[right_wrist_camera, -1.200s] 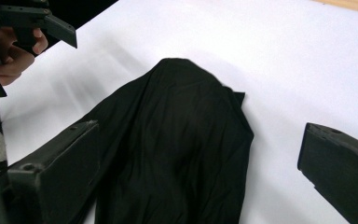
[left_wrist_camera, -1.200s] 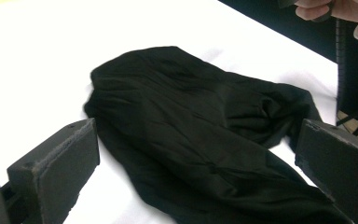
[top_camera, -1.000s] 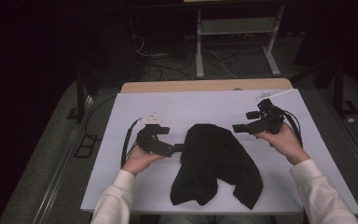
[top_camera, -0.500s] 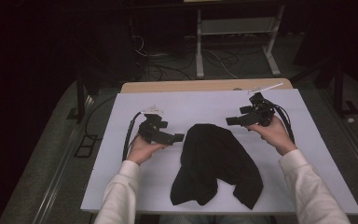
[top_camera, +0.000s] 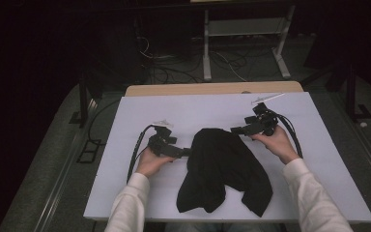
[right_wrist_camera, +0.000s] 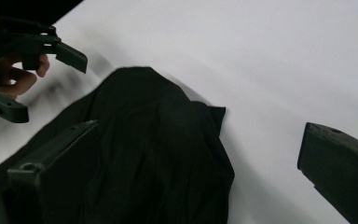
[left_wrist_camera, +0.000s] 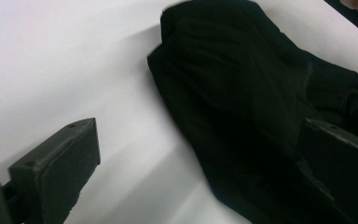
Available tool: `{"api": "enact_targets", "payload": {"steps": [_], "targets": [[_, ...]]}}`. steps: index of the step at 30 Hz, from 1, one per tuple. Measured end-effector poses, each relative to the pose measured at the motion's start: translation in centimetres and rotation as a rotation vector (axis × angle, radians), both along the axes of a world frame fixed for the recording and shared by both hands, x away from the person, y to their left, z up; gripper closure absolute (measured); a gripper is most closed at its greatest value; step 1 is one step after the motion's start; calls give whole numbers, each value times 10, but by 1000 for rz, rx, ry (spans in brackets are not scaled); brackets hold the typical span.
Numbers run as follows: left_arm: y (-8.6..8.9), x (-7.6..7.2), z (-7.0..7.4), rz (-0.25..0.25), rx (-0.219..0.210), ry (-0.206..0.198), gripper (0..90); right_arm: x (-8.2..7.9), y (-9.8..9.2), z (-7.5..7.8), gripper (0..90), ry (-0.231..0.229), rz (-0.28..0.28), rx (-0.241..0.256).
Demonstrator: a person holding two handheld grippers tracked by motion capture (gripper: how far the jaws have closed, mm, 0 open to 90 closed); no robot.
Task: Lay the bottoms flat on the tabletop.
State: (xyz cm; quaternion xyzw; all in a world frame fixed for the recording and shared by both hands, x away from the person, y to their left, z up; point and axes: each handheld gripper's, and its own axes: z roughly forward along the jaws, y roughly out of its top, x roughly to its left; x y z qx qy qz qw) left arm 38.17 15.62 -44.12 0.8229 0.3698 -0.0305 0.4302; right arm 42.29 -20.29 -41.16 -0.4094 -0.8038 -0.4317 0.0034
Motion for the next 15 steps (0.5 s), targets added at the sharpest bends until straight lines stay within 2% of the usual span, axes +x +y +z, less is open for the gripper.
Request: {"api": "enact_targets", "payload": {"steps": [3,5,8,13,15], "targets": [[-3,-5,-4,-44,20,-17,167,1,1,-7,0,14,-6,-1],[-6,-7,-7,-80,52,-9,207,2,3,-12,0,31,-5,2],[-12,-8,-10,-98,98,-11,283,4,4,-17,0,46,-7,-8],[-18,-10,-10,-122,99,-22,423,7,6,-23,24,58,-11,-27],[-19,-9,-11,-116,102,-21,518,8,5,-25,46,61,-6,-24]]}}
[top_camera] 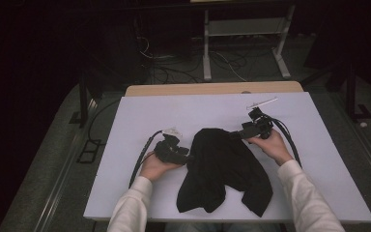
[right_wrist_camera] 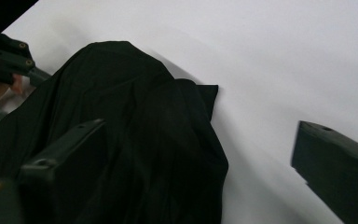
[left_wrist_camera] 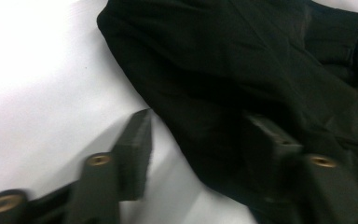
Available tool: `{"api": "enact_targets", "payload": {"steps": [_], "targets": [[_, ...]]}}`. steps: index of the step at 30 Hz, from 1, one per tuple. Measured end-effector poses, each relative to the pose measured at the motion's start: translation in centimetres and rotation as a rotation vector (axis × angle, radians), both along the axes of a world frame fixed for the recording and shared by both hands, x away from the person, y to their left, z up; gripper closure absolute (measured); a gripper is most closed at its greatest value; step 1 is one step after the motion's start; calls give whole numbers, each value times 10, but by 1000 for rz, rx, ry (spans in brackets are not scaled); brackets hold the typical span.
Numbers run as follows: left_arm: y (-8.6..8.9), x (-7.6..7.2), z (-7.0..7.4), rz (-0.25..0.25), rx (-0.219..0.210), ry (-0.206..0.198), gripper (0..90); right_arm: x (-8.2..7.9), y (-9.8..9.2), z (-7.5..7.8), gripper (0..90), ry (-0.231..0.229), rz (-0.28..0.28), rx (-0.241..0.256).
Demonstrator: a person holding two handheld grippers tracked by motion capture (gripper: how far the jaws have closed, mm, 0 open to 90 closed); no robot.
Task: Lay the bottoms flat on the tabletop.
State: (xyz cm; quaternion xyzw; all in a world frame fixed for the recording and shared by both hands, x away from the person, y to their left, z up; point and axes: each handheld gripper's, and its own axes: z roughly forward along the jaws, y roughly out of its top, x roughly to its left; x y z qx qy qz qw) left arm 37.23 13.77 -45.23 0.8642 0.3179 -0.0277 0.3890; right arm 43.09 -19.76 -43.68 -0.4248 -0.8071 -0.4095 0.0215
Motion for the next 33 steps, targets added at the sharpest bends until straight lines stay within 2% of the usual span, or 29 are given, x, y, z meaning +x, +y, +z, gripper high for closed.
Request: {"api": "enact_targets", "payload": {"steps": [1,3,7,10,11,12,14,15,17,20,25,33], "targets": [[0,0,0,8,5,-4,572,1,0,-1,58,3,-2,0],[-2,0,-2,0,-8,15,668,2,0,-4,92,6,-1,7],[-7,-1,-3,-12,-11,30,794,5,2,-12,196,42,27,21],[-9,0,-2,-12,-9,31,849,4,6,-16,423,79,87,28],[-9,1,-2,-12,-7,28,860,4,7,-16,573,89,106,33],[-8,1,-1,-8,-12,33,871,3,7,-16,660,95,113,33],[-6,3,0,-3,3,35,883,2,7,-13,806,106,119,33],[-5,3,1,-1,10,32,885,2,6,-11,845,114,119,36],[-2,5,4,12,15,25,887,1,2,-4,855,118,111,49],[5,8,13,30,12,4,888,0,-6,9,859,88,93,52],[17,15,40,62,-3,-30,888,-2,-13,33,862,52,48,26],[18,23,87,63,24,-115,889,0,-25,71,863,-28,-27,97]]}}
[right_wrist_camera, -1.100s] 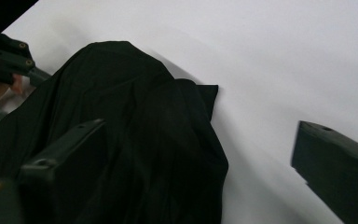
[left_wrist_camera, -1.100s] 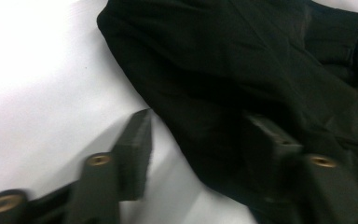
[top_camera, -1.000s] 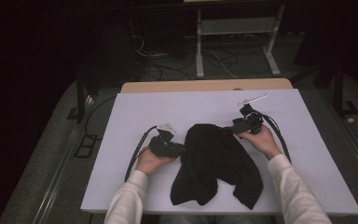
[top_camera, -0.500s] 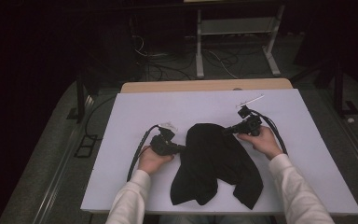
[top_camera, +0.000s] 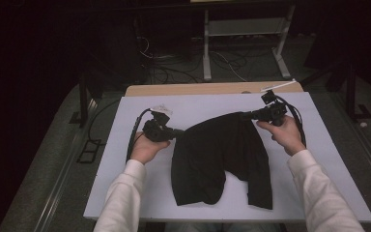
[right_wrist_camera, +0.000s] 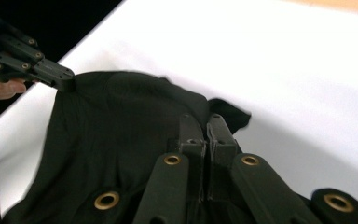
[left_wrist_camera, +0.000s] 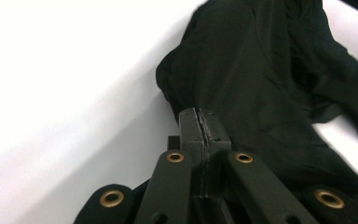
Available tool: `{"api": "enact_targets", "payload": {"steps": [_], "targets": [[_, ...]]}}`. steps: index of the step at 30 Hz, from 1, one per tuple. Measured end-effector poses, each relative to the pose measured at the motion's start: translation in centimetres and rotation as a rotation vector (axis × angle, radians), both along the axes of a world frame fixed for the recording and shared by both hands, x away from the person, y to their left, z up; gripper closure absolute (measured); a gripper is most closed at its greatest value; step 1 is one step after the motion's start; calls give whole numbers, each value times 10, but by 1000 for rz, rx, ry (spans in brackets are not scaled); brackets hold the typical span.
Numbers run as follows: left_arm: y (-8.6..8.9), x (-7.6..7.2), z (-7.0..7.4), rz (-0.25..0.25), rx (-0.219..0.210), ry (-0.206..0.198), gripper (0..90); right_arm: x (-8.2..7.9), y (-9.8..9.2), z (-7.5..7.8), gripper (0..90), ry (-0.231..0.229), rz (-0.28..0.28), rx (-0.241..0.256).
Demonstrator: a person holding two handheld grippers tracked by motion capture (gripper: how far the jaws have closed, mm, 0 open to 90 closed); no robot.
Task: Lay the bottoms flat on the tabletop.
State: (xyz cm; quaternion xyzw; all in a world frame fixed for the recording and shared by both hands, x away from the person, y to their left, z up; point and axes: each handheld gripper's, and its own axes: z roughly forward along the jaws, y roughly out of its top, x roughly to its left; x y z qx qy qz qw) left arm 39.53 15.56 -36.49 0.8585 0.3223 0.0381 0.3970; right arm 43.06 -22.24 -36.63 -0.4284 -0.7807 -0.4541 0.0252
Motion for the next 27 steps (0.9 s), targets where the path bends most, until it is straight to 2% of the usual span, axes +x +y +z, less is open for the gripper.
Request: {"api": "enact_targets", "payload": {"steps": [9,18,21,23,25,27], "targets": [[-2,4,44,5,-11,-72,888,-1,-2,42,864,-77,-25,5],[-1,3,76,12,-25,-128,888,-3,0,76,864,-144,-31,9],[-1,1,78,-2,-37,-130,888,-5,-1,81,864,-152,-25,14],[-1,-3,75,-13,-51,-124,888,-8,-2,79,864,-148,-19,13],[-3,-10,67,-35,-59,-111,888,-14,-4,72,863,-136,-15,28],[-5,-18,56,-68,-42,-103,888,-23,-7,62,864,-126,-8,38]]}}
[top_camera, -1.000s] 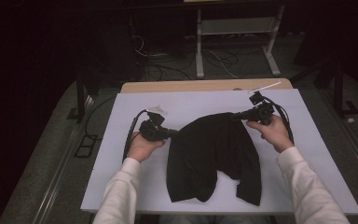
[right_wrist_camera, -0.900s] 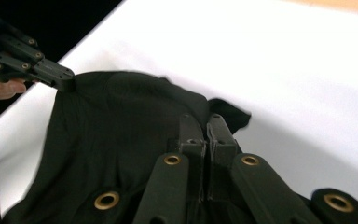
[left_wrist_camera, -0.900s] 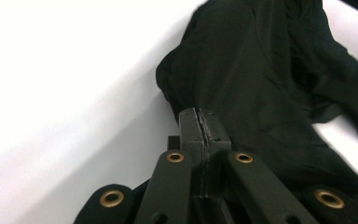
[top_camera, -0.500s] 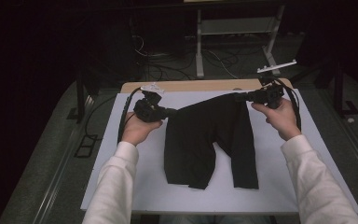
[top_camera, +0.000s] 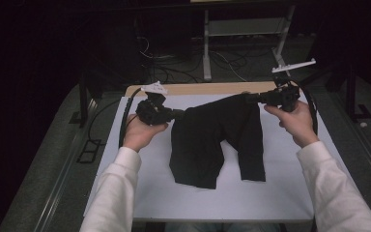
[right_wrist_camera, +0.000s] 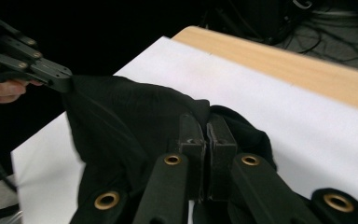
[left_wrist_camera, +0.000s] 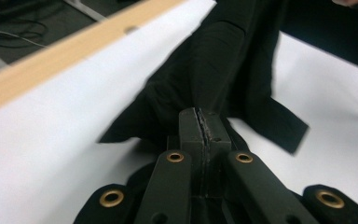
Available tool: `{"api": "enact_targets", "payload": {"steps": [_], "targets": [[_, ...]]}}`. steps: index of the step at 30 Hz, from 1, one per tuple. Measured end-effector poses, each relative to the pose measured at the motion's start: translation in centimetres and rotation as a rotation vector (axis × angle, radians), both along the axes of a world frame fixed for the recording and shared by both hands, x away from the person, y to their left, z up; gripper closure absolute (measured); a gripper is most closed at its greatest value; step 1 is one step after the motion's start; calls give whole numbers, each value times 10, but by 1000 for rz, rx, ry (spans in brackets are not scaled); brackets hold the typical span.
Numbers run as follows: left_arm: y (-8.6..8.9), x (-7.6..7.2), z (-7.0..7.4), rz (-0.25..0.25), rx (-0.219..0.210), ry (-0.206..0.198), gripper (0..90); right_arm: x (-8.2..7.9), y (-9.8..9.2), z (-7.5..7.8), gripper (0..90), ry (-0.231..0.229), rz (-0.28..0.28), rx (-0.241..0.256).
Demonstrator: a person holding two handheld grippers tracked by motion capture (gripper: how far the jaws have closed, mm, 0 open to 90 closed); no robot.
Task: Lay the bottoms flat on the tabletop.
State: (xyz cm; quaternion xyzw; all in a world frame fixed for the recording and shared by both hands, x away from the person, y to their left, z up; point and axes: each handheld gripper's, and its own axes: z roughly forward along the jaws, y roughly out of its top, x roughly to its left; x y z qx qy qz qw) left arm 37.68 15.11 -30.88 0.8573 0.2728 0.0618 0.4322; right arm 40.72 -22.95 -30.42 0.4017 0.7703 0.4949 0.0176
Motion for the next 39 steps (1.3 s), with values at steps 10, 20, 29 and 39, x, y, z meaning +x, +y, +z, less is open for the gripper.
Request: {"api": "enact_targets", "payload": {"steps": [10,20,29,39], "targets": [[-21,-58,-78,-179,76,159,887,-68,-16,-91,864,168,54,-9],[-31,-76,-114,-231,133,253,883,-104,-25,-137,863,306,84,-49],[-26,-80,-123,-221,118,271,880,-117,-12,-143,707,340,155,-103],[-27,-80,-125,-225,103,265,880,-83,-16,-106,425,209,4,-54]]}}
